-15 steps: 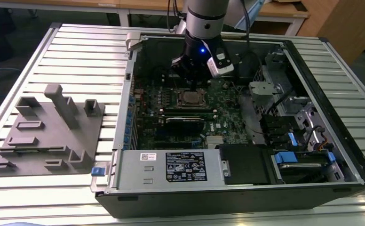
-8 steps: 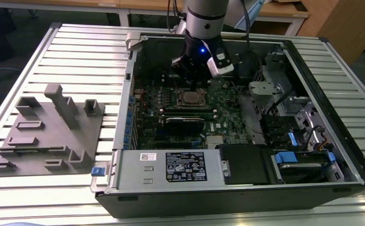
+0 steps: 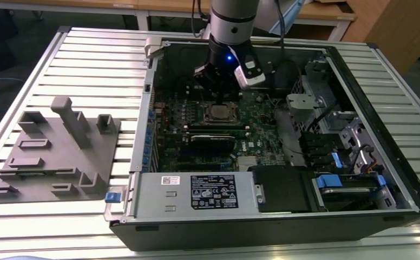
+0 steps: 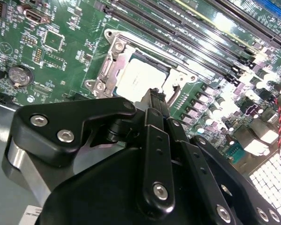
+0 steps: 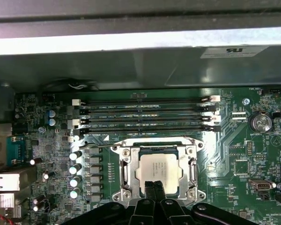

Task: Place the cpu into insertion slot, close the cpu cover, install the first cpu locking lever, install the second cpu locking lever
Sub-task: 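Install the first cpu locking lever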

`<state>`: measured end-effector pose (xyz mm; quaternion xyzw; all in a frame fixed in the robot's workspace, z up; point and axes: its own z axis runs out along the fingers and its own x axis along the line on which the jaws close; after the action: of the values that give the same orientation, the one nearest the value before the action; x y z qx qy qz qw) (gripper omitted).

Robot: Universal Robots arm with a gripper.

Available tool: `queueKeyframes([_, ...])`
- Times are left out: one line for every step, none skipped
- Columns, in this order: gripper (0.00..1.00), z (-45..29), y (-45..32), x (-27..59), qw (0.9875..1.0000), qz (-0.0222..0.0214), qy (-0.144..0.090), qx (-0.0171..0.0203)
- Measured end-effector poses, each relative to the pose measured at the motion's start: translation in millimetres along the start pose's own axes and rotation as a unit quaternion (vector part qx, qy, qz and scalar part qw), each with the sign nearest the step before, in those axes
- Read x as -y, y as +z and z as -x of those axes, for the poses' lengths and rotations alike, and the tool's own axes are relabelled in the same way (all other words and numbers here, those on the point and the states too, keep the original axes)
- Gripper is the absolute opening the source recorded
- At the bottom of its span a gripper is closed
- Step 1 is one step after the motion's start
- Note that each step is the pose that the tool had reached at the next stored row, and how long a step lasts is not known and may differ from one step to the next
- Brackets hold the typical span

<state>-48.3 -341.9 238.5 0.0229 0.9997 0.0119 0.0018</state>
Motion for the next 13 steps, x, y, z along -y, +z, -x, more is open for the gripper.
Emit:
queueKeyframes([0.11,-0.2,0.0,0.0,1.0,0.0,0.0,0.0])
queueKeyframes([0.11,-0.2,0.0,0.0,1.0,0.0,0.0,0.0])
queueKeyframes([0.11,-0.2,0.0,0.0,1.0,0.0,0.0,0.0])
queueKeyframes([0.11,-0.7,0.0,0.0,1.0,0.0,0.0,0.0])
queueKeyframes([0.11,-1.6,0.0,0.1,1.0,0.0,0.0,0.0])
queueKeyframes([0.11,-1.8,0.0,0.1,1.0,0.0,0.0,0.0])
queueKeyframes([0.11,-2.0,0.0,0.1,1.0,0.0,0.0,0.0])
queueKeyframes([0.11,-2.2,0.0,0.1,1.0,0.0,0.0,0.0])
queueKeyframes([0.11,-2.4,0.0,0.1,1.0,0.0,0.0,0.0])
queueKeyframes([0.11,-2.6,0.0,0.1,1.0,0.0,0.0,0.0])
queueKeyframes([0.11,-3.5,0.0,0.2,1.0,0.0,0.0,0.0])
queueKeyframes([0.11,-4.3,0.0,0.2,1.0,0.0,0.0,0.0])
queueKeyframes([0.11,-4.4,0.0,0.2,1.0,0.0,0.0,0.0])
